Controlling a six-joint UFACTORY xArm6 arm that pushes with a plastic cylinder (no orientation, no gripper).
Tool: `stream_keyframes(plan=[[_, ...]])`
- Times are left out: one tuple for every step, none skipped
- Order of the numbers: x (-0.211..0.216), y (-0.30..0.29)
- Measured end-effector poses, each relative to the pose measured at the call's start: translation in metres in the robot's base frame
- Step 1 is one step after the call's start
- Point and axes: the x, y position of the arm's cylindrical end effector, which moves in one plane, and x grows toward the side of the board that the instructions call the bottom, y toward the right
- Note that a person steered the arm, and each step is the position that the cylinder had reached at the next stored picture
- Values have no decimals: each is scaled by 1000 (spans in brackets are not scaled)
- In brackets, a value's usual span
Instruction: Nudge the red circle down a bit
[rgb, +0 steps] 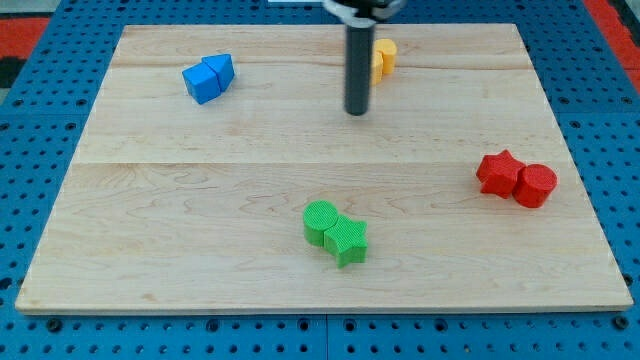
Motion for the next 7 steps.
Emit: stream_keyframes(plan=[[-2, 71], [-6, 130], [-1, 187], [39, 206], [86, 208], [93, 172], [112, 198]])
